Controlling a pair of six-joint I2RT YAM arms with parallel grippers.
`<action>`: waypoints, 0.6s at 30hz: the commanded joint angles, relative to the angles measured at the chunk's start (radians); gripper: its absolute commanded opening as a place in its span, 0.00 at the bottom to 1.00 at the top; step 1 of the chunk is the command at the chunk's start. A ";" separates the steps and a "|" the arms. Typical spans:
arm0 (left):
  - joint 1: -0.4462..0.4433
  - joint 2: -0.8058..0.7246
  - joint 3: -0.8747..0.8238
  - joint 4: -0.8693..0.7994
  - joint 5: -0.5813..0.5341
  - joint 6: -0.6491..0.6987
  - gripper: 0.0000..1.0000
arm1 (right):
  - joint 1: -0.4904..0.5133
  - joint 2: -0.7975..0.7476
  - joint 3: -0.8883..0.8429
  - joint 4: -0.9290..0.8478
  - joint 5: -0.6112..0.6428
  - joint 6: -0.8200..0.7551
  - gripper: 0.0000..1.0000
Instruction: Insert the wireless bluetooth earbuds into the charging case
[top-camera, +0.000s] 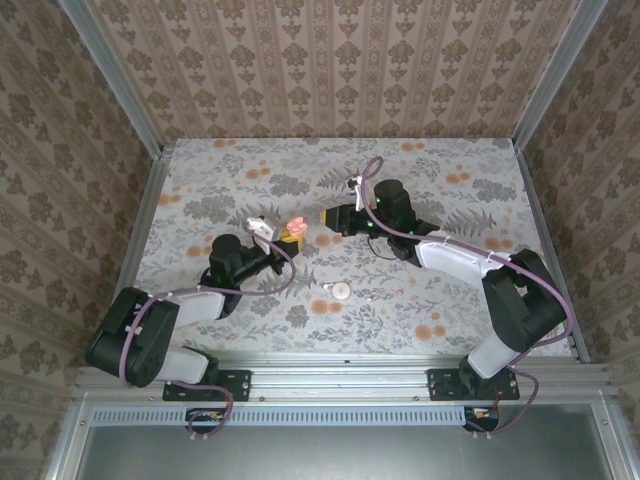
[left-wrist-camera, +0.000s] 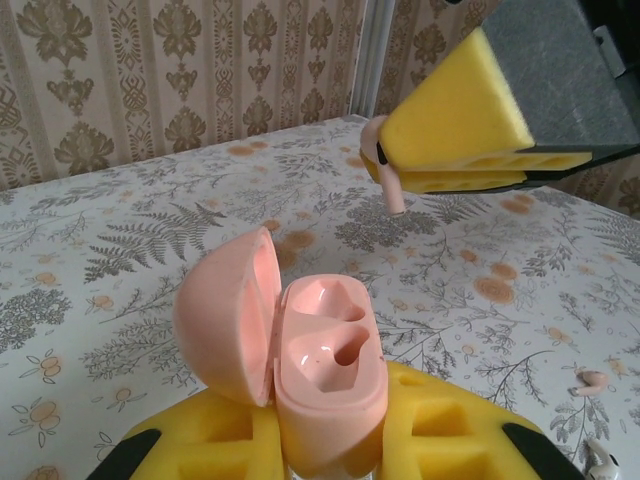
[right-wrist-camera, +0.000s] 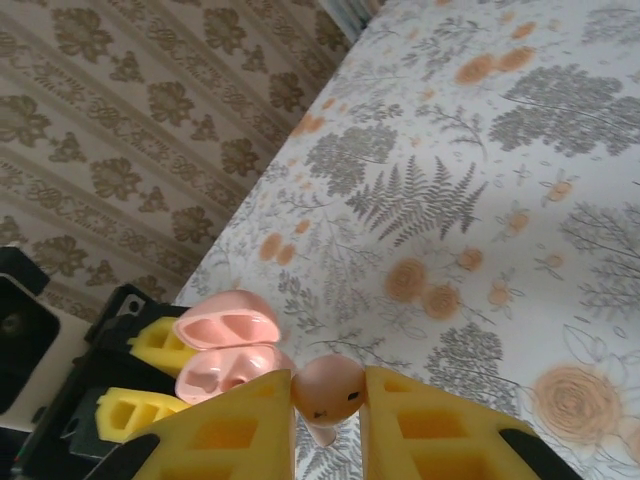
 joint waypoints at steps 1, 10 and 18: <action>-0.004 -0.030 0.033 -0.021 0.042 0.037 0.13 | 0.025 -0.050 0.026 0.089 -0.036 -0.011 0.21; -0.004 -0.079 0.035 -0.043 0.042 0.042 0.13 | 0.096 -0.073 0.054 0.046 -0.002 -0.110 0.21; -0.004 -0.116 0.032 -0.069 0.027 0.057 0.13 | 0.126 -0.035 0.093 0.048 0.009 -0.131 0.21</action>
